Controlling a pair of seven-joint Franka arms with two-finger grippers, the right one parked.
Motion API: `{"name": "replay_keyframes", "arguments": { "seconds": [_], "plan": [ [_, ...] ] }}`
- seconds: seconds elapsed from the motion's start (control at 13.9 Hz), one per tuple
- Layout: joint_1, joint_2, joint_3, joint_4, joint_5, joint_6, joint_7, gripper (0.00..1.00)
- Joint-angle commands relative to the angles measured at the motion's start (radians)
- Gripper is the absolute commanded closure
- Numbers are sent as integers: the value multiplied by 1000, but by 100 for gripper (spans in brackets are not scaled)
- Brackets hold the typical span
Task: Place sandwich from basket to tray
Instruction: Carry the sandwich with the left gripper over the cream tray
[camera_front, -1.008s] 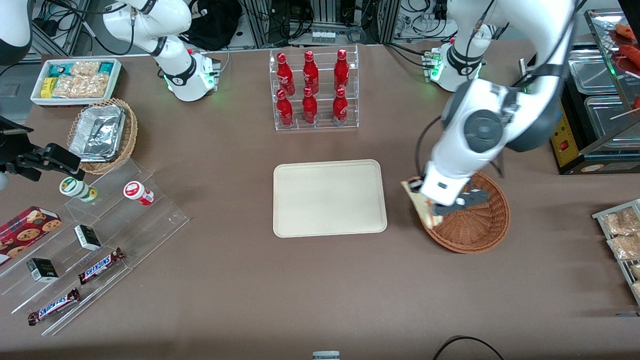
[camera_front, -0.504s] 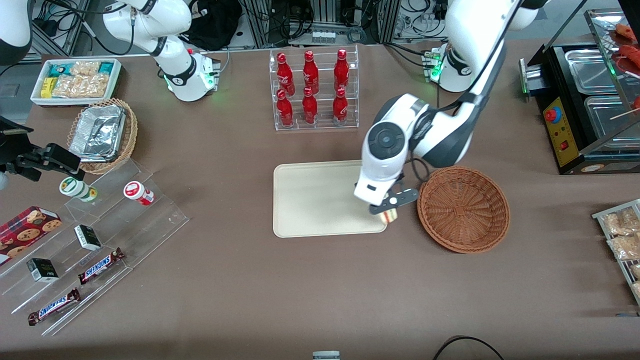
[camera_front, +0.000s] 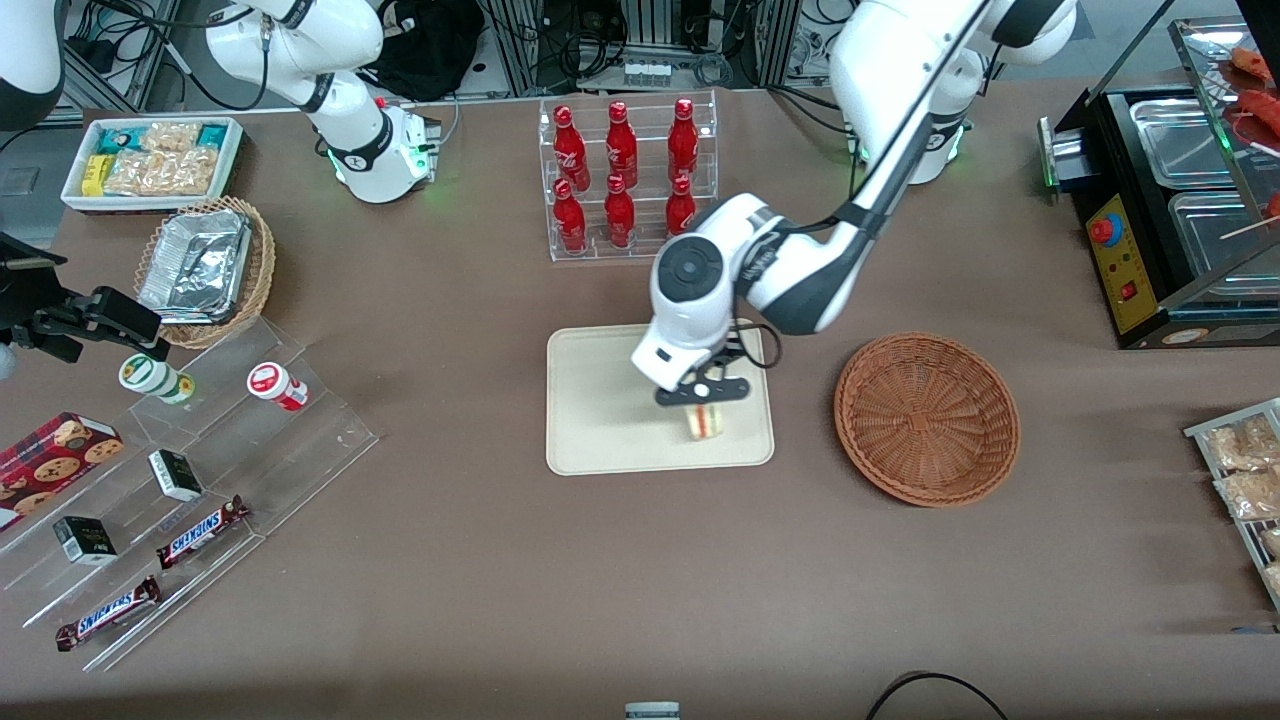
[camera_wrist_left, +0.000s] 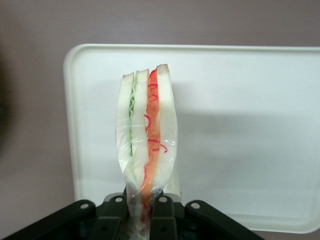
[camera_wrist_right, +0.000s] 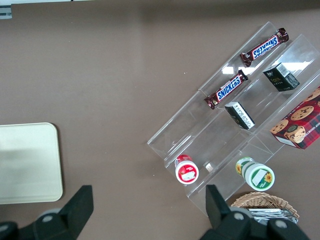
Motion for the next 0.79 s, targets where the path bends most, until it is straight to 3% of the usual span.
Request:
{"name": "replay_keyframes", "arguments": {
  "seconds": [0.0, 0.5, 0.58, 0.65, 0.72],
  "plan": [
    [-39, 66, 9, 38, 20, 66, 17, 89],
    [-84, 112, 11, 35, 26, 83, 33, 86],
    [-87, 124, 11, 38, 25, 83, 27, 59],
    [-88, 126, 11, 38, 25, 83, 24, 15],
    [-88, 121, 11, 38, 26, 82, 21, 1]
  ]
}}
